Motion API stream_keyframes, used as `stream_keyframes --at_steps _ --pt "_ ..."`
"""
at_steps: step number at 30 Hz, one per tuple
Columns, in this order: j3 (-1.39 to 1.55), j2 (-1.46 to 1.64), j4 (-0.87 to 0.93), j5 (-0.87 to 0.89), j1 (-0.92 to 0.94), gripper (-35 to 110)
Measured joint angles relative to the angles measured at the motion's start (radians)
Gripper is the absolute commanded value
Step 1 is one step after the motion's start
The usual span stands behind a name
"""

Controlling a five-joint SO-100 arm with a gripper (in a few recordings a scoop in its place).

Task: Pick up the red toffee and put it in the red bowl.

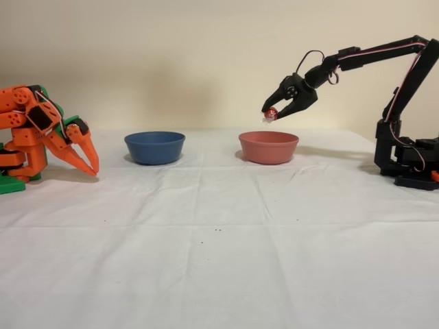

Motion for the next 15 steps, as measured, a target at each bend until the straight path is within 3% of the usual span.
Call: stream_keyframes --at_steps 15 --pt "0.000 -0.002 0.003 0.000 0.003 23"
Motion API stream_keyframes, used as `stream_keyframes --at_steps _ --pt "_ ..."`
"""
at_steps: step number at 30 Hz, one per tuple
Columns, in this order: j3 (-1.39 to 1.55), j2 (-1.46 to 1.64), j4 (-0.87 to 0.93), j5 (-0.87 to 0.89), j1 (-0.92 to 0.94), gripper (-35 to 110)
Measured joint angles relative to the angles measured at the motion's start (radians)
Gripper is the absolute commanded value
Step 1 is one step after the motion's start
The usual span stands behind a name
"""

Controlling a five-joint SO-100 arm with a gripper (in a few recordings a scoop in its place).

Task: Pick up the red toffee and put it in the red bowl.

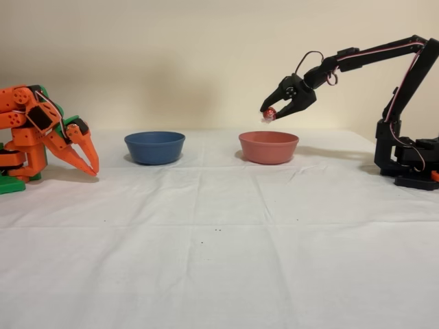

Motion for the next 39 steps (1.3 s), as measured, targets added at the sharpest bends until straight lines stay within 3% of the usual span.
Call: stream_keyframes --at_steps 26,39 --pt "-0.037 0.000 0.086 0.020 -0.020 27" --pt "-0.083 0.156 0.169 0.184 -0.284 27"
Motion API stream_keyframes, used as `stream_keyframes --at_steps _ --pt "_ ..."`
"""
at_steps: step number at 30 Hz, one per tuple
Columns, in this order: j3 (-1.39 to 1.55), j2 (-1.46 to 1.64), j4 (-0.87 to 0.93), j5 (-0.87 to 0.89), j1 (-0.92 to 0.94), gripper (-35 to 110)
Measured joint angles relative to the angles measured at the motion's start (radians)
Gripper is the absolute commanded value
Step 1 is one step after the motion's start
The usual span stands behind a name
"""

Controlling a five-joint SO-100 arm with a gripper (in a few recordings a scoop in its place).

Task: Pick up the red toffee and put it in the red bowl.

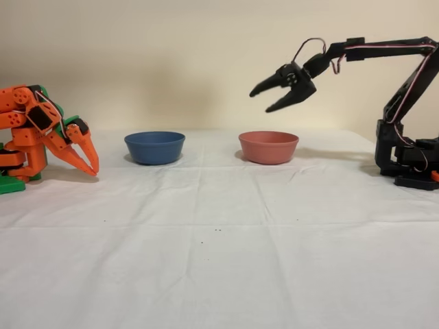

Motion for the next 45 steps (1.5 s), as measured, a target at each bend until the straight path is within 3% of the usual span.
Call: stream_keyframes --at_steps 21,34,45 --pt "0.307 0.571 0.060 0.232 -0.272 19" --pt "0.690 0.979 0.060 0.305 -0.327 5" --pt "0.825 1.068 0.048 0.451 -0.318 1"
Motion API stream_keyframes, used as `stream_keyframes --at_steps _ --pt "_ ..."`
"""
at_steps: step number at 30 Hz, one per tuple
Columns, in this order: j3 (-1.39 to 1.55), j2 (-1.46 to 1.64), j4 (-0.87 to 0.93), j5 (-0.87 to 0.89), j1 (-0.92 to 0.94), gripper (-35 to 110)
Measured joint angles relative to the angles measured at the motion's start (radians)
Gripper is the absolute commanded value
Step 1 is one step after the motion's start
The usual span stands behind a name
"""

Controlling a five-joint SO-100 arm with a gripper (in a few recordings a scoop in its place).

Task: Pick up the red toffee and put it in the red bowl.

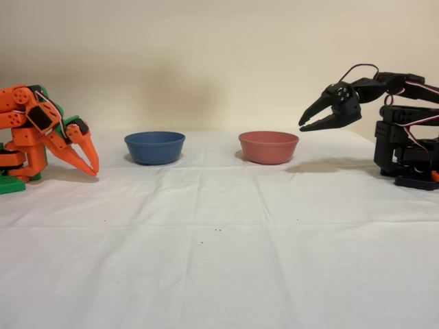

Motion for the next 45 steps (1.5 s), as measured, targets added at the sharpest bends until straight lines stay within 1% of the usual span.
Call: stream_keyframes --at_steps 7,20,28,38,45 --pt "0.054 0.032 0.003 0.043 0.000 1" --pt "0.135 0.032 0.031 0.061 0.018 1" --pt "0.183 0.032 -0.012 0.083 0.018 1" --pt "0.189 0.032 0.084 0.129 0.018 1" --pt "0.189 0.032 0.137 0.094 0.020 1"
